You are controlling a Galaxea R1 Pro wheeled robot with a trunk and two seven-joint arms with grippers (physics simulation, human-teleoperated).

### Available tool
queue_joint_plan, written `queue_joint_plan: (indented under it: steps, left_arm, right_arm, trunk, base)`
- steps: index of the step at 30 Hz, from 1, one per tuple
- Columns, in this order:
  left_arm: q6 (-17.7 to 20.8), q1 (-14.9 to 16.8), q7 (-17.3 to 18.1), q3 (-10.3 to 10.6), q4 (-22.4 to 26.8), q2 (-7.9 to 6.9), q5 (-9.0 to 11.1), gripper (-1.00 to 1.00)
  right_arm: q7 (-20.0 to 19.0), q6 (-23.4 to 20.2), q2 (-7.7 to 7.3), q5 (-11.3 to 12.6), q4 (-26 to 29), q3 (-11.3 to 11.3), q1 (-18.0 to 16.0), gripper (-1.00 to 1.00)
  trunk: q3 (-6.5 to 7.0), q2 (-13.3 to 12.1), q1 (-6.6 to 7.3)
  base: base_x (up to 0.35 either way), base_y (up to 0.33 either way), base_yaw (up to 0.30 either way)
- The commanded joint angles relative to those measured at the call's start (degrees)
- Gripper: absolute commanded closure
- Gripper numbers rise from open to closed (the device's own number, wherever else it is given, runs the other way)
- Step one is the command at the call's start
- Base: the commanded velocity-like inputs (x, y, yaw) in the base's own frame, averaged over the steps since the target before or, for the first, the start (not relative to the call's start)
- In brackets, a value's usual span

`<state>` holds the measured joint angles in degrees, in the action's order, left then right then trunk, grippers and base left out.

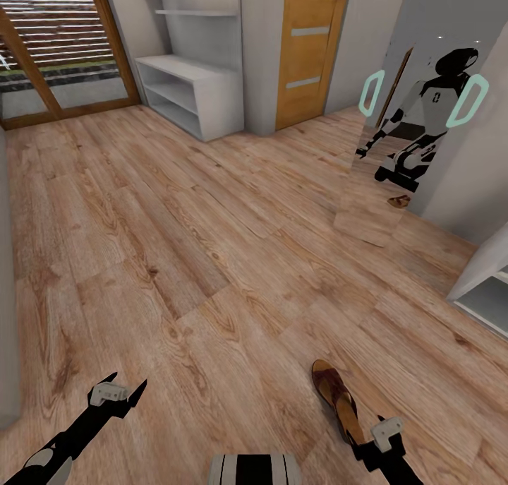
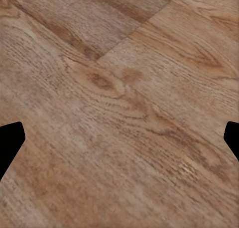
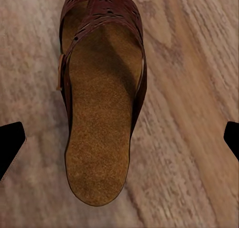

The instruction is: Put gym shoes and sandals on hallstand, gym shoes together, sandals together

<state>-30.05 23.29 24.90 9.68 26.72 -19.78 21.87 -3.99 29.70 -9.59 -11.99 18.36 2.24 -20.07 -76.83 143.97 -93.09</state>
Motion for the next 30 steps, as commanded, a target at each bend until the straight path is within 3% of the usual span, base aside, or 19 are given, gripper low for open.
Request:
queue_joint_plan:
  steps: [1,8,23,30]
  left_arm:
    - [0.0,0.0,0.0,0.0,0.0,0.0,0.0,-1.0]
    - [0.0,0.0,0.0,0.0,0.0,0.0,0.0,-1.0]
    - [0.0,0.0,0.1,-0.1,0.1,0.0,0.0,-1.0]
    - [0.0,0.0,0.1,0.0,0.1,0.0,0.0,-1.0]
  right_arm:
    - [0.1,0.0,0.07,0.1,0.1,-0.1,0.0,-1.0]
    - [1.0,0.2,0.35,0.2,0.7,-0.3,0.0,-1.0]
    - [7.8,0.2,1.03,0.1,2.0,-0.2,-0.5,-1.0]
    - [8.5,0.3,1.41,0.1,2.1,-0.1,-0.6,-1.0]
  trunk:
    - [0.0,0.0,0.0]
    - [0.0,0.0,0.0]
    - [0.0,0.0,0.0]
    - [0.0,0.0,0.0]
  base:
    - [0.0,0.0,0.0]
    - [0.0,0.0,0.0]
    - [0.0,0.0,0.0]
    - [0.0,0.0,0.0]
